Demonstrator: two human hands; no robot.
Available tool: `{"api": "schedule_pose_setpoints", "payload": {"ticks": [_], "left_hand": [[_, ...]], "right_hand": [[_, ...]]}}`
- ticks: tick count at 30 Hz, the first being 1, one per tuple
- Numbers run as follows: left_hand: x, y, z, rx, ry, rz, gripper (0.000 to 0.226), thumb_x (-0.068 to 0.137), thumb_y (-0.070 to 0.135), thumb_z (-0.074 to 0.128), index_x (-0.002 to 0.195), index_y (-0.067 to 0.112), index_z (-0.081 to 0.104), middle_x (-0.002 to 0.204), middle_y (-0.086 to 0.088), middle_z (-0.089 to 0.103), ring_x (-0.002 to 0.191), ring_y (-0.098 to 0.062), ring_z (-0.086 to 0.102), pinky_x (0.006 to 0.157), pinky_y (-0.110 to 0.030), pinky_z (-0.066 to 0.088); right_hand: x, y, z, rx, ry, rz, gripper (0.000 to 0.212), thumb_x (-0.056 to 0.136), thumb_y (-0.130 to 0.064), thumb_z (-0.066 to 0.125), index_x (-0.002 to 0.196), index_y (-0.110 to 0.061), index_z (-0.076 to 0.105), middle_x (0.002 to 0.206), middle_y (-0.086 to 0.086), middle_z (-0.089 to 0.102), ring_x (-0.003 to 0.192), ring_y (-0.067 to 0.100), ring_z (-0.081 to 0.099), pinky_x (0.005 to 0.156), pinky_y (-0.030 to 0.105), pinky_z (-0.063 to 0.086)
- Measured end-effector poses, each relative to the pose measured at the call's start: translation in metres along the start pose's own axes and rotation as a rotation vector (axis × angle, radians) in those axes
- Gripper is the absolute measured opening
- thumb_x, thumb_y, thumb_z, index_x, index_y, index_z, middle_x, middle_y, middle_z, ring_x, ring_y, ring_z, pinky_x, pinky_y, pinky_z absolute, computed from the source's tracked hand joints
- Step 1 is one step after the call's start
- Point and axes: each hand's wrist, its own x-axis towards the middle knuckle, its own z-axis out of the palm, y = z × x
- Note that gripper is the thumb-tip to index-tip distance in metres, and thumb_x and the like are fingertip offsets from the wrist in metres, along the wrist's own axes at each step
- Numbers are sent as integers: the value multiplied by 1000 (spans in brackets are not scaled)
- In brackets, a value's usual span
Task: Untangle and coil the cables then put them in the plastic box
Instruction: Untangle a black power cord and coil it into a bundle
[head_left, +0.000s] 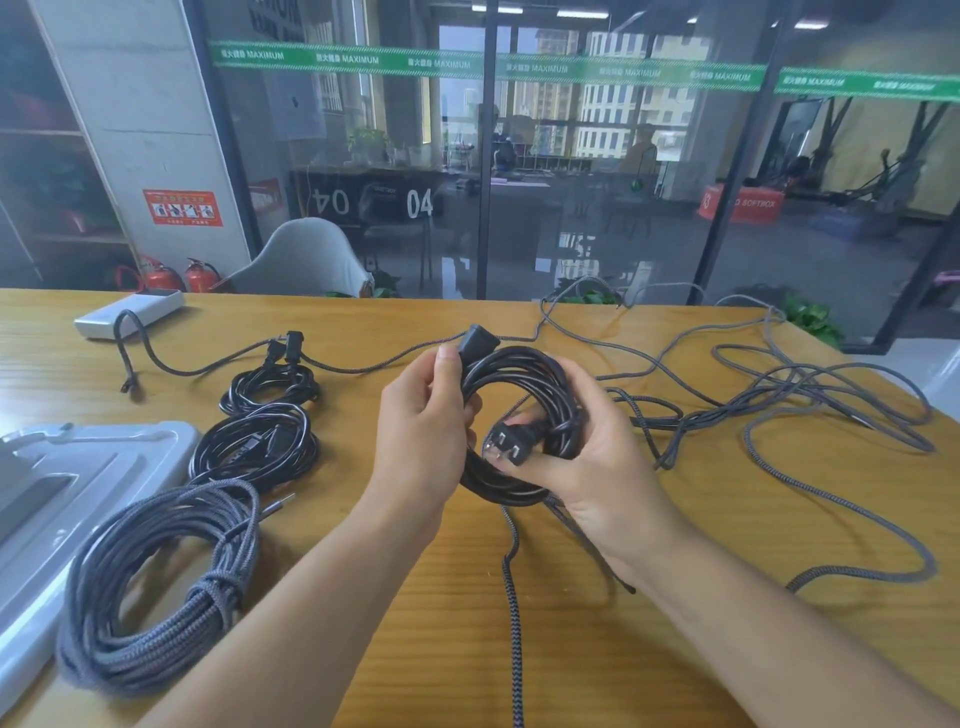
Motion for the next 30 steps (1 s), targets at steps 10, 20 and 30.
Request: {"api": "schedule_pose_setpoints", "payload": {"ticks": [10,20,30], "left_hand": [[1,-3,-6,0,30,-3,38,113,35,40,104,19,73,63,10,48,64,-12,42,58,-34,41],[-1,-2,-4,-18,-28,64,39,113,32,42,99,10,71,72,-17,60,60,-16,51,51,-35,38],[-7,-1,2,18,-48,60,39,113,29,40,102,8,71,65,11,57,58,-4,50,51,-26,42]], "right_hand": [[4,3,-13,-388,101,-97,41,94,-32,76,132,-34,61,98,-6,78,92,16,75,83,36,59],[1,-7,-9,176,-183,110,41,89,5,72,128,-7,64,106,6,77,100,18,74,88,25,56],[-4,1,-9,-569,188,-331,18,90,-37,81,94,-23,71,79,-10,74,79,17,72,72,40,56]]}}
